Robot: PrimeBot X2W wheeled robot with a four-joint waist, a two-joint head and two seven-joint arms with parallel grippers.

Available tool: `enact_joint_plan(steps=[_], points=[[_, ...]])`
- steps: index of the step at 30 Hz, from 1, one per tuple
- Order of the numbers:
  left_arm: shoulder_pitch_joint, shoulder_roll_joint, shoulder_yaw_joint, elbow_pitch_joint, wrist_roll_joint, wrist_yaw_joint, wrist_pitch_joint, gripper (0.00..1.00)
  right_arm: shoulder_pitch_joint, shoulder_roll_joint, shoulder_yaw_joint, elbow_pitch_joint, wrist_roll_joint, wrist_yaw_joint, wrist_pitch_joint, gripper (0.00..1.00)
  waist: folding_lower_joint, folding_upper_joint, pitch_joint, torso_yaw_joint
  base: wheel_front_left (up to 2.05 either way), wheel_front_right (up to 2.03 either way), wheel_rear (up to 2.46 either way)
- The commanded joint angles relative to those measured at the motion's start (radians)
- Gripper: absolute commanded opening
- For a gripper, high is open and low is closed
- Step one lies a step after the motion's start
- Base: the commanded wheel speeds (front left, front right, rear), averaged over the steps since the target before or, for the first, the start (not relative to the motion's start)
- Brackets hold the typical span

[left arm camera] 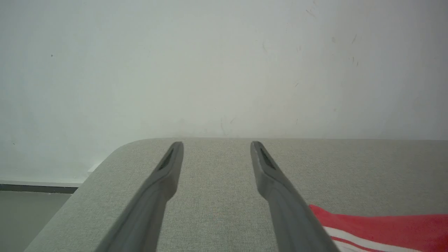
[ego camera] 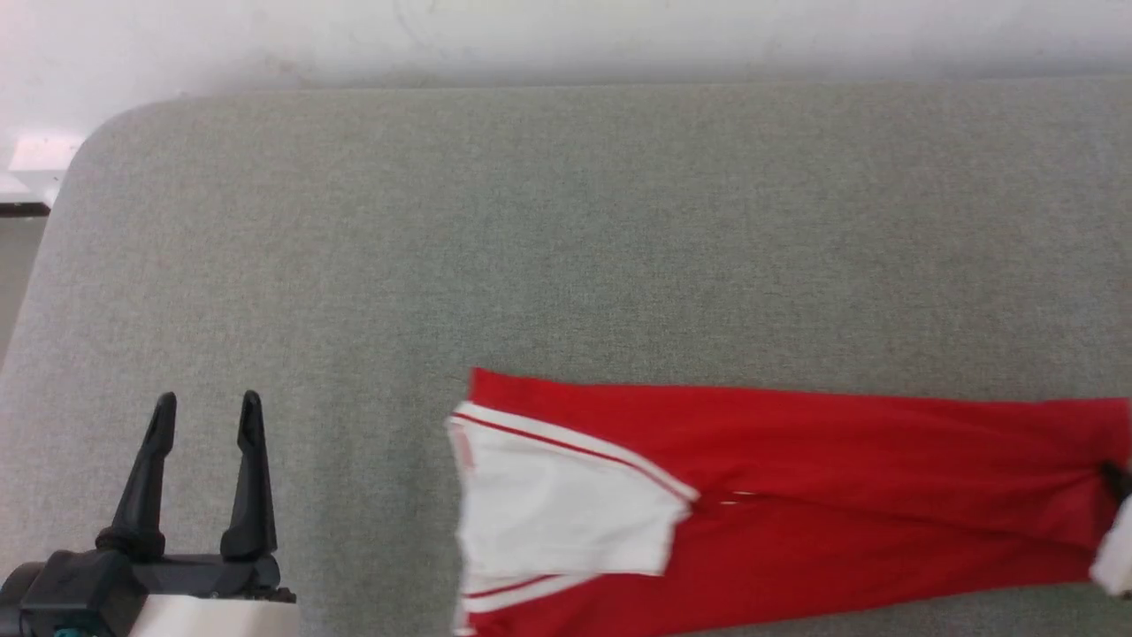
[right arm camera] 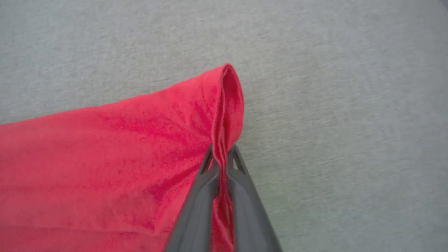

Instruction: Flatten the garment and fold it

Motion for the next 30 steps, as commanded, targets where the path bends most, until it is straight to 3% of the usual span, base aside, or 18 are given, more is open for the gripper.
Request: enact_joint_plan(steps=[1,6,11,21,27,30], points=[[0.015,-0.009,0.006,0.007,0.010,-0.010,-0.005,1.00,-0.020,-0.023,-0.034,0.004,-0.016,-0.002,0.002,0.00,0.0000,-0.0001,-0.009,-0.005,0.00,0.00,0.00],[0.018,-0.026,0.011,0.024,0.025,-0.025,-0.005,1.00,-0.038,-0.091,-0.137,0.033,-0.063,-0.002,0.013,0.00,0.0000,-0.0001,-0.015,0.001,0.00,0.00,0.00],[0.025,-0.036,0.017,0.045,0.048,-0.030,-0.005,1.00,-0.027,-0.067,-0.104,0.002,-0.037,-0.002,0.034,0.00,0.0000,-0.0001,-0.027,0.007,0.00,0.00,0.00],[0.036,-0.066,0.021,0.063,0.062,-0.040,-0.005,1.00,0.047,-0.001,0.197,-0.213,0.114,-0.002,0.160,0.00,0.0000,-0.0001,-0.050,0.009,0.00,0.00,0.00],[0.025,-0.077,0.013,0.071,0.065,-0.048,-0.005,1.00,0.026,0.025,0.361,-0.294,0.163,-0.002,0.221,0.00,0.0000,-0.0001,-0.046,0.023,0.00,0.00,0.00],[0.019,-0.084,0.012,0.078,0.063,-0.054,-0.005,1.00,-0.022,0.036,0.492,-0.315,0.188,-0.002,0.259,0.00,0.0000,-0.0001,-0.036,0.038,0.00,0.00,0.00]])
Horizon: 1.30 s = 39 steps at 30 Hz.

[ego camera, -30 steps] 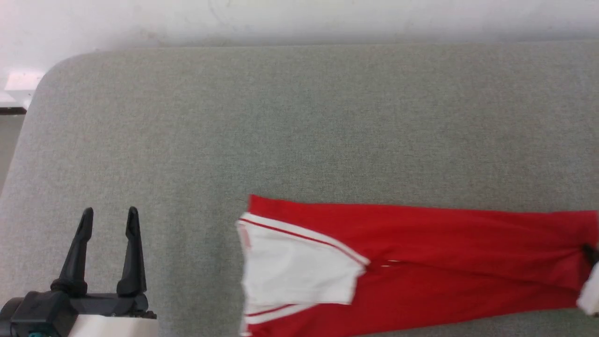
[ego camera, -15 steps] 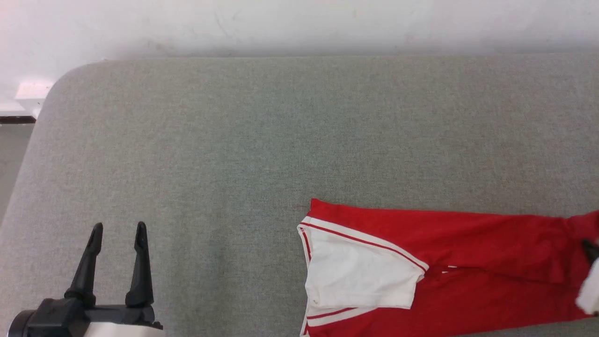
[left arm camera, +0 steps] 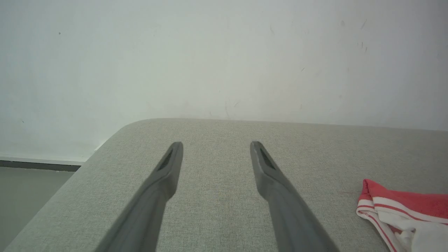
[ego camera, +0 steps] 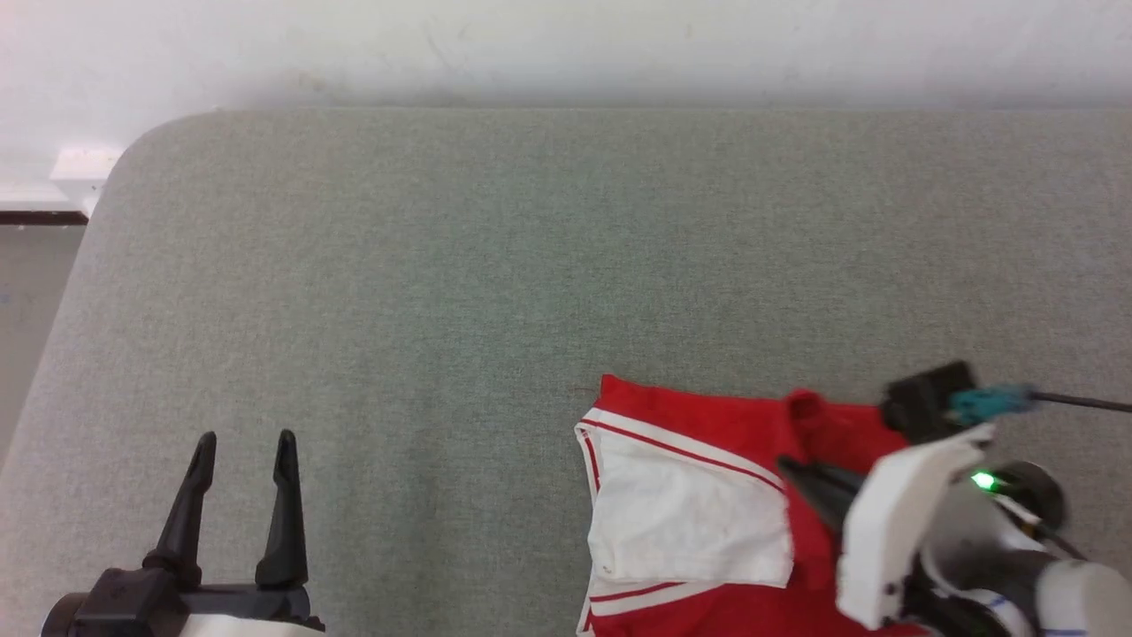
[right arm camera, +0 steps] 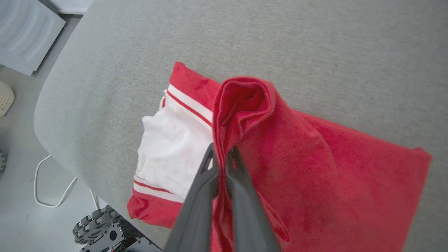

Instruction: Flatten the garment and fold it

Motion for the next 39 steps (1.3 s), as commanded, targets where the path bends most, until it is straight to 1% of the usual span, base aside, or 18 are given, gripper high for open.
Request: enact_joint_plan(steps=[1,4,11,12,14,19,23,26,28,29,32,34,36,39], points=[[-0.011,-0.008,-0.002,0.006,0.004,-0.010,-0.005,1.00,-0.038,0.006,0.046,-0.004,0.008,-0.001,0.010,0.00,0.0000,-0.0002,0.009,0.012,0.00,0.00,0.00],[-0.021,-0.012,-0.005,0.012,0.004,-0.014,-0.005,1.00,-0.088,0.019,0.121,0.020,0.005,-0.001,0.023,0.00,0.0000,-0.0002,0.018,0.030,0.00,0.00,0.00],[-0.043,-0.022,-0.023,0.038,0.006,-0.024,-0.005,1.00,-0.178,0.047,0.218,0.144,-0.032,-0.001,0.050,0.00,0.0000,-0.0002,0.021,0.077,0.00,0.00,0.00],[-0.043,-0.022,-0.023,0.038,0.006,-0.024,-0.005,1.00,-0.178,0.047,0.218,0.144,-0.032,-0.001,0.050,0.00,0.0000,-0.0002,0.021,0.077,0.00,0.00,0.00],[-0.045,-0.026,-0.026,0.046,0.001,-0.026,-0.005,1.00,-0.195,0.053,0.234,0.196,-0.053,-0.001,0.051,0.00,0.0000,-0.0002,0.019,0.087,0.00,0.00,0.00],[-0.060,-0.035,-0.045,0.063,-0.008,-0.033,-0.005,1.00,-0.215,0.075,0.217,0.363,-0.142,-0.001,0.038,0.00,0.0000,-0.0002,0.012,0.117,0.00,0.00,0.00],[-0.072,-0.039,-0.063,0.079,-0.010,-0.038,-0.005,1.00,-0.237,0.083,0.225,0.489,-0.214,-0.001,0.007,0.00,0.0000,-0.0002,0.006,0.135,0.00,0.00,0.00],[-0.083,-0.041,-0.078,0.092,-0.012,-0.041,-0.005,1.00,-0.251,0.086,0.232,0.554,-0.232,-0.001,-0.033,0.00,0.0000,-0.0002,-0.001,0.142,0.00,0.00,0.00],[-0.082,-0.042,-0.080,0.097,-0.013,-0.042,-0.005,1.00,-0.260,0.086,0.250,0.570,-0.197,-0.001,-0.062,0.69,0.0000,-0.0002,-0.009,0.140,0.00,0.00,0.00],[-0.079,-0.042,-0.078,0.099,-0.013,-0.043,-0.005,1.00,-0.264,0.086,0.258,0.574,-0.179,-0.001,-0.069,1.00,0.0000,-0.0002,-0.013,0.136,0.00,0.00,0.00],[-0.062,-0.039,-0.070,0.105,-0.013,-0.042,-0.005,1.00,-0.278,0.087,0.278,0.565,-0.132,-0.001,-0.076,1.00,0.0000,-0.0002,-0.026,0.118,0.00,0.00,0.00],[-0.053,-0.037,-0.064,0.104,-0.014,-0.042,-0.005,1.00,-0.284,0.087,0.271,0.537,-0.103,-0.001,-0.084,1.00,0.0000,-0.0002,-0.031,0.107,0.00,0.00,0.00],[-0.047,-0.037,-0.059,0.101,-0.014,-0.041,-0.005,1.00,-0.284,0.087,0.255,0.496,-0.088,-0.001,-0.090,1.00,0.0000,-0.0002,-0.033,0.096,0.00,0.00,0.00],[-0.043,-0.035,-0.051,0.093,-0.015,-0.039,-0.005,1.00,-0.260,0.086,0.199,0.410,-0.088,-0.001,-0.095,1.00,0.0000,-0.0002,-0.032,0.078,0.00,0.00,0.00]])
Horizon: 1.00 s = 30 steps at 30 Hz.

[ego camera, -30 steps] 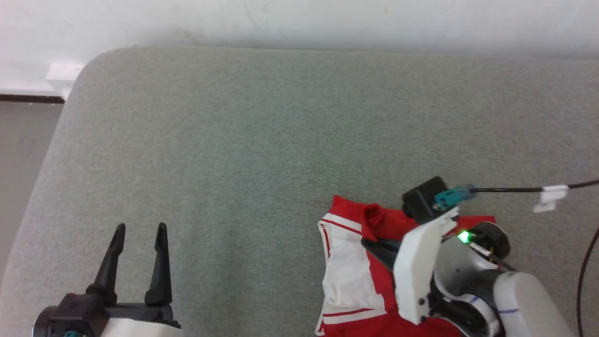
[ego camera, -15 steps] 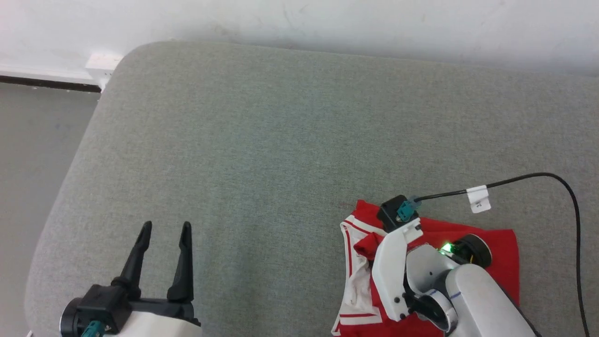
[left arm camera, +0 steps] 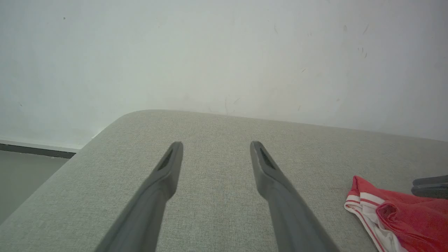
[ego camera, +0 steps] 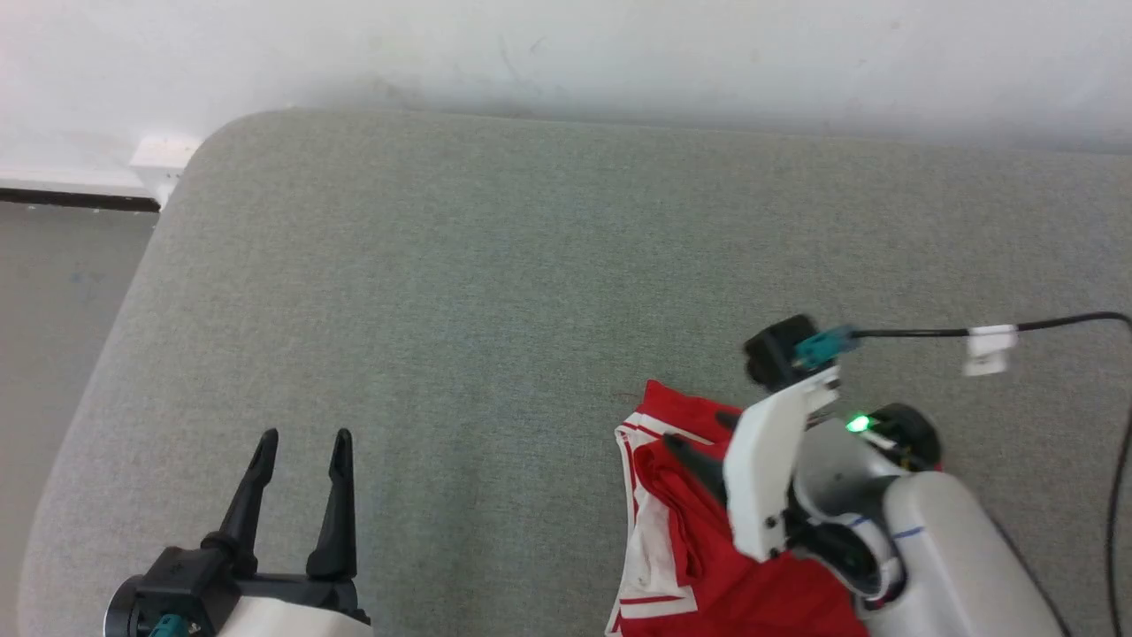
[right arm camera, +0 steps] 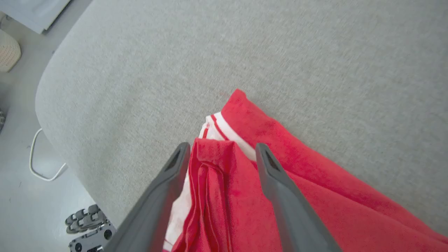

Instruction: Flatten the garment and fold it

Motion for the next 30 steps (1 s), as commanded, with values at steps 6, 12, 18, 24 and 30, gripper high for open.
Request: enact_joint_plan(steps=[6,12,18,24,30], points=[[0.013,0.003,0.014,-0.021,-0.006,0.002,-0.005,1.00,0.130,-0.025,-0.217,-0.213,-0.045,-0.001,-0.021,1.00,0.0000,0.0000,0.008,-0.036,0.00,0.00,0.00],[0.020,0.004,0.028,-0.038,-0.005,0.004,-0.005,1.00,0.311,-0.029,-0.411,-0.371,-0.092,-0.001,-0.029,1.00,0.0000,0.0000,0.022,-0.057,0.00,0.00,0.00],[0.022,0.008,0.037,-0.051,0.001,0.004,-0.005,1.00,0.397,-0.029,-0.425,-0.363,-0.120,-0.001,-0.086,1.00,0.0000,0.0000,0.036,-0.068,0.00,0.00,0.00],[0.006,0.019,0.025,-0.048,0.006,0.001,-0.005,1.00,0.383,-0.019,-0.405,-0.262,-0.142,-0.001,-0.147,1.00,0.0000,0.0000,0.054,-0.053,0.00,0.00,0.00],[-0.009,0.038,0.020,-0.045,0.001,-0.001,-0.005,1.00,0.353,-0.011,-0.410,-0.159,-0.147,-0.001,-0.182,1.00,0.0000,0.0000,0.071,-0.027,0.00,0.00,0.00]])
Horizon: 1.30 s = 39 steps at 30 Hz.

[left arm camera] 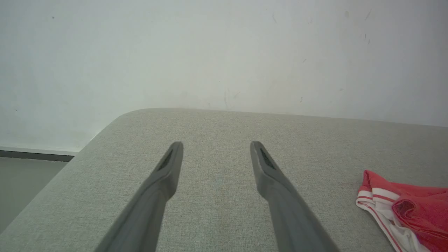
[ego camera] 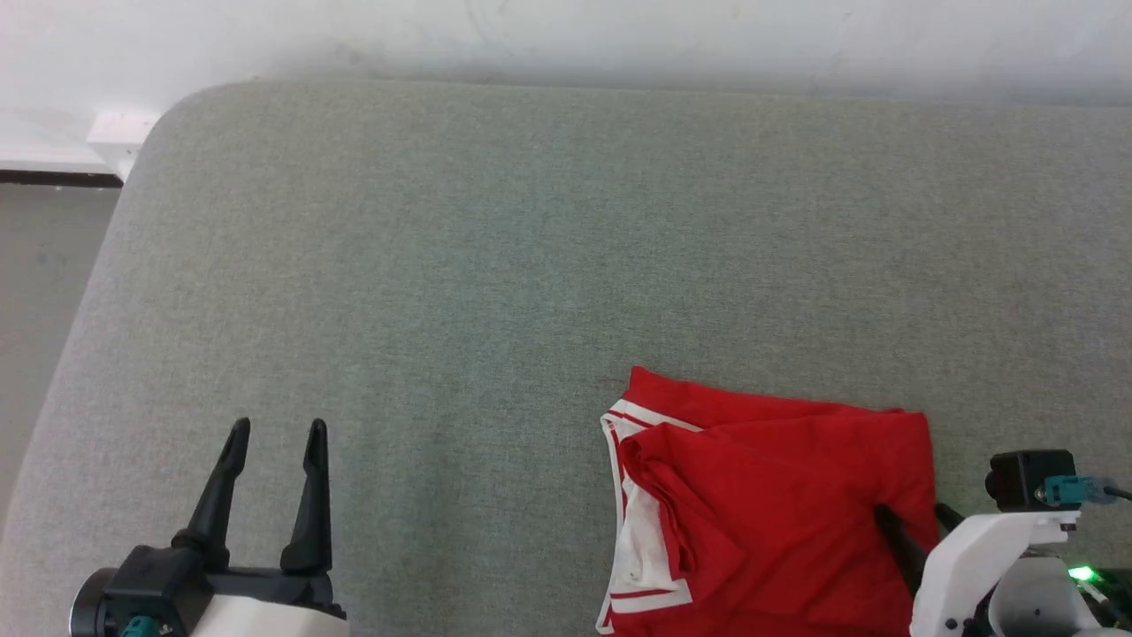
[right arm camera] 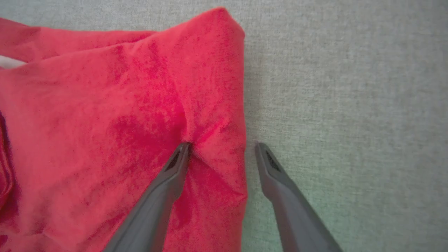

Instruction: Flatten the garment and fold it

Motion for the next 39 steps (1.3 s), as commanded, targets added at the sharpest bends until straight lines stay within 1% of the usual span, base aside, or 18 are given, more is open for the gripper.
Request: enact_joint_plan(steps=[1,2,3,6,12,16,19,21,25,29,39], points=[[-0.017,0.008,-0.001,0.001,-0.002,-0.002,-0.005,1.00,-0.016,0.003,0.007,0.026,0.002,-0.001,-0.002,1.00,0.0000,0.0000,0.010,0.011,0.00,0.00,0.00],[-0.018,0.010,-0.002,0.002,-0.003,-0.002,-0.005,1.00,-0.019,0.005,0.009,0.038,0.014,-0.001,0.001,0.49,0.0000,0.0000,0.012,0.014,0.00,0.00,0.00],[-0.019,0.011,-0.003,0.003,-0.004,-0.002,-0.005,1.00,-0.020,0.006,0.013,0.047,0.025,-0.001,0.008,0.00,0.0000,0.0000,0.013,0.016,0.00,0.00,0.00],[-0.023,0.014,-0.006,0.005,-0.005,-0.002,-0.005,1.00,-0.022,0.007,0.023,0.051,0.048,-0.001,0.025,0.00,0.0000,0.0000,0.016,0.016,0.00,0.00,0.00],[-0.031,0.011,-0.015,-0.004,-0.003,0.001,-0.005,1.00,-0.033,-0.002,0.042,0.014,0.046,-0.001,0.029,0.00,0.0000,0.0000,0.002,-0.009,0.00,0.00,0.00],[-0.026,0.005,-0.017,-0.011,0.001,0.006,-0.005,1.00,-0.056,-0.028,0.070,-0.007,0.044,-0.001,0.016,0.00,0.0000,0.0000,-0.017,-0.037,0.00,0.00,0.00],[-0.013,0.001,-0.017,-0.009,0.006,0.012,-0.005,1.00,-0.080,-0.060,0.100,-0.003,0.040,-0.001,0.009,0.00,0.0000,0.0000,-0.040,-0.063,0.00,0.00,0.00],[-0.008,-0.001,-0.017,-0.008,0.007,0.014,-0.005,1.00,-0.091,-0.067,0.107,0.001,0.041,-0.001,0.008,0.00,0.0000,0.0000,-0.048,-0.072,0.00,0.00,0.00],[0.017,-0.004,-0.016,-0.009,0.008,0.019,-0.005,1.00,-0.139,-0.107,0.143,0.027,0.038,-0.001,0.009,0.00,0.0000,0.0000,-0.079,-0.114,0.00,0.00,0.00],[0.035,0.000,-0.017,-0.012,0.006,0.019,-0.005,1.00,-0.197,-0.161,0.186,0.058,0.034,-0.001,0.016,0.00,0.0000,0.0000,-0.097,-0.159,0.00,0.00,0.00],[0.033,0.023,-0.023,-0.035,0.002,0.021,0.004,1.00,-0.373,-0.283,0.256,0.142,0.010,-0.001,0.032,0.00,0.0000,0.0000,-0.072,-0.271,0.00,0.00,0.00]])
